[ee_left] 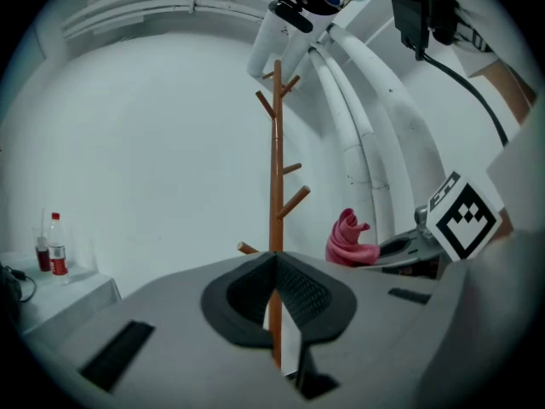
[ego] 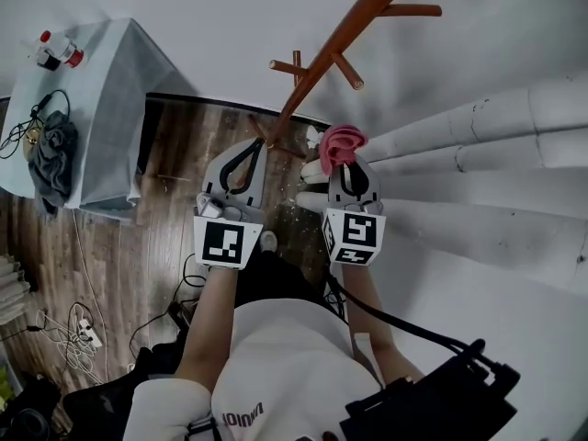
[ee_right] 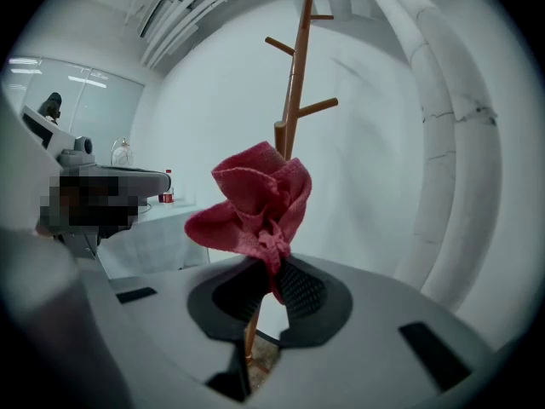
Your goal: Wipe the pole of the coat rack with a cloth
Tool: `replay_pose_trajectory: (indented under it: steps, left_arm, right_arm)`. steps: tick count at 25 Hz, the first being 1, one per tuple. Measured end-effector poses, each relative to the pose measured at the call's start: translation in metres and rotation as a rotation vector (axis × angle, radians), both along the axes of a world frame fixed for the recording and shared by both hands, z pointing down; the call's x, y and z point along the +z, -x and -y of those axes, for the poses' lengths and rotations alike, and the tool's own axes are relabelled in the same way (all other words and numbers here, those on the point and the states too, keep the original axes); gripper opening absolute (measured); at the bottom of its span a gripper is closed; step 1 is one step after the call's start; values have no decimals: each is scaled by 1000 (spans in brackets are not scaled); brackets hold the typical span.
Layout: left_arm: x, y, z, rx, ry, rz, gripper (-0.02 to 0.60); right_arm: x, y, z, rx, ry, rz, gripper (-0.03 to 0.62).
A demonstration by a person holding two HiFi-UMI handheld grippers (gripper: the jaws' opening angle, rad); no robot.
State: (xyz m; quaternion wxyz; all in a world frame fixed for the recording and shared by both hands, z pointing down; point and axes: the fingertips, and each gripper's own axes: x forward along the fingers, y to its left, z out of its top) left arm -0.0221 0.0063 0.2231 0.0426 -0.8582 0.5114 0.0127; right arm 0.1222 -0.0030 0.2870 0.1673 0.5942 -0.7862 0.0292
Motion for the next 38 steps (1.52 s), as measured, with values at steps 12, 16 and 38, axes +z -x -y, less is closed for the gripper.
replay_pose_trajectory:
  steps: [12,16,38]
  left_arm:
    - [-34,-10,-14,55,-117,132,14]
    - [-40,-9,-17,41,-108,75,14]
    - [-44,-12,-13,11,-87,-13,14]
  right_arm:
    - [-44,2,-12,5,-100,20,46]
    - [-54,5,-13,2,-124,22,46]
    - [-72,1,-8,-4,-172,11,46]
